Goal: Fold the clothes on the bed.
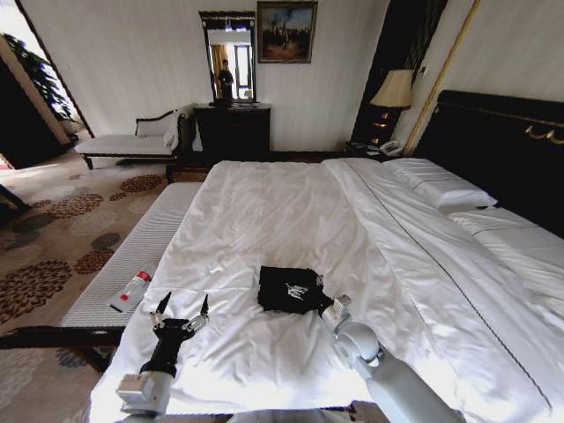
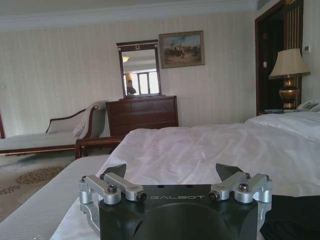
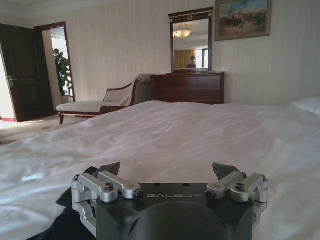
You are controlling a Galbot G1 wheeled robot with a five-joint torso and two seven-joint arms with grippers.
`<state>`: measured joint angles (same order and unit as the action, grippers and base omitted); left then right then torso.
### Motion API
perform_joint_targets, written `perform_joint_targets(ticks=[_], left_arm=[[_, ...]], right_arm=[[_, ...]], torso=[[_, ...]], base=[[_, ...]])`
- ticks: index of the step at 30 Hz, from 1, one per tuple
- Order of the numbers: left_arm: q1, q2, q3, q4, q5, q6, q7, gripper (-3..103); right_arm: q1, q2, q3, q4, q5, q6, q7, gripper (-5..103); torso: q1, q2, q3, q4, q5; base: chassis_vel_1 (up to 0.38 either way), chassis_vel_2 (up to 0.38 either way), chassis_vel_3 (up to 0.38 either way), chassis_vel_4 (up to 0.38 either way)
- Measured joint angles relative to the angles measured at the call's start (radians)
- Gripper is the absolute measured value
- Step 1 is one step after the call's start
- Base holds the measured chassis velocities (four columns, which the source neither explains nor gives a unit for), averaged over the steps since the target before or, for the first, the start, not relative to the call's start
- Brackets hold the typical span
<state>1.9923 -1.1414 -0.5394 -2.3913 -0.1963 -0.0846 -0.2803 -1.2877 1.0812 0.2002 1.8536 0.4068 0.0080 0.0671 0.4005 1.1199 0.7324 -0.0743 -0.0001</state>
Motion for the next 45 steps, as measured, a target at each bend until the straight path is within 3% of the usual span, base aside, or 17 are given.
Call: perform_joint_targets(ticks=[3,9,18,27,34,45], left_arm=[[0.0,0.0,0.0,0.0,0.0,0.0,0.0,100],[0.0,0.0,0.0,0.0,0.0,0.0,0.0,100],[0.0,0.0,0.0,0.0,0.0,0.0,0.0,100],[0.0,0.0,0.0,0.0,0.0,0.0,0.0,100],[0.0,0.0,0.0,0.0,0.0,0.0,0.0,100],[0.0,0.0,0.0,0.0,0.0,0.0,0.0,100]], right_arm=[[-0.036,0.021,0.052,-0.008,-0.051,0.044,0.009,100],[-0.185,0.11,0.303,0.002,-0.193,0.149,0.0,100],[-0.35,0.205,0.476,0.036,-0.234,0.282,-0.016,100],[-0.395,0.203,0.505,0.083,-0.236,0.323,-0.04,100],[-0.411,0.179,0.523,0.157,-0.221,0.282,-0.04,100],[-0.409,0.177,0.521,0.157,-0.219,0.277,-0.04,100]], torso=[[0.0,0.0,0.0,-0.0001,0.0002],[0.0,0.0,0.0,-0.0002,-0.0001],[0.0,0.0,0.0,-0.0003,0.0],[0.0,0.0,0.0,0.0001,0.0],[0.0,0.0,0.0,0.0001,0.0001],[0.0,0.0,0.0,0.0,0.0]], base=[[0.0,0.0,0.0,0.0],[0.0,0.0,0.0,0.0],[0.0,0.0,0.0,0.0],[0.0,0.0,0.0,0.0],[0.0,0.0,0.0,0.0],[0.0,0.0,0.0,0.0]])
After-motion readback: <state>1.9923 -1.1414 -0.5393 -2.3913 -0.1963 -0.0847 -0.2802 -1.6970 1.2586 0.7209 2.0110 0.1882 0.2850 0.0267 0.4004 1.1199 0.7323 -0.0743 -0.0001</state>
